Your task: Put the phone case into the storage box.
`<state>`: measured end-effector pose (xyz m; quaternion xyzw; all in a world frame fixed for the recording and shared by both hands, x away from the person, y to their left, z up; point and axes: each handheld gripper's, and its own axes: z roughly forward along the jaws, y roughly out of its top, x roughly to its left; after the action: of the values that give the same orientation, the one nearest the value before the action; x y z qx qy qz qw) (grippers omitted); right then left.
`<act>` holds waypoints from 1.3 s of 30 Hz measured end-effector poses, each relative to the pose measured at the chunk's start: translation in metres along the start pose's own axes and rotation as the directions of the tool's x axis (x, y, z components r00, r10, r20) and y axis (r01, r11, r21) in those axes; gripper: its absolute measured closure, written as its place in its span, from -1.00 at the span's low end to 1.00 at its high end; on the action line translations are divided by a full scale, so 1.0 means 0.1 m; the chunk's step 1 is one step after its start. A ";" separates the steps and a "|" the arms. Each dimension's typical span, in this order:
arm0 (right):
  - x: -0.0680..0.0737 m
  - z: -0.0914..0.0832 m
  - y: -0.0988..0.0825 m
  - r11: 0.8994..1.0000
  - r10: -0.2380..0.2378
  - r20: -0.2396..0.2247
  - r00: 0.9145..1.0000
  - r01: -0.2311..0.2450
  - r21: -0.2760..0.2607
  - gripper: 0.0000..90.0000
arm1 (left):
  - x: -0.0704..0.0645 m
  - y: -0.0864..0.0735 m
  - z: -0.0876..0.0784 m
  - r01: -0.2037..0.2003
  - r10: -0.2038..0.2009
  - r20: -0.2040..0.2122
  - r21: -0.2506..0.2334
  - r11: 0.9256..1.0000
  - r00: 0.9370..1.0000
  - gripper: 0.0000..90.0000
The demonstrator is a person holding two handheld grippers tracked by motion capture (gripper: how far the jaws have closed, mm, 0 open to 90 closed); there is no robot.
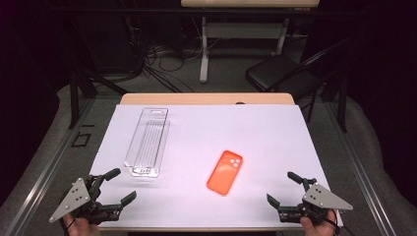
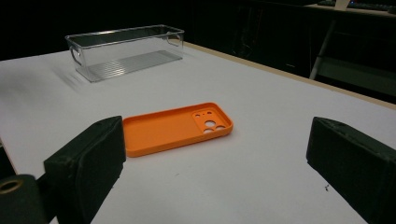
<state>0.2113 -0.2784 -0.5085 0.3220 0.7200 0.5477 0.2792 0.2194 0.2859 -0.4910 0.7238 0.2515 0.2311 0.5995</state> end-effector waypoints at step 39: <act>0.11 0.44 0.20 0.985 0.008 -0.082 0.997 0.007 0.173 -1.00 | 0.18 0.17 0.27 0.169 -0.170 -0.003 0.139 0.976 0.985 -0.70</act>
<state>0.2405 -0.2397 -0.5003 0.3223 0.7756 0.4961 0.2202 0.2520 0.2742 -0.4785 0.7406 0.3251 0.1576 0.5665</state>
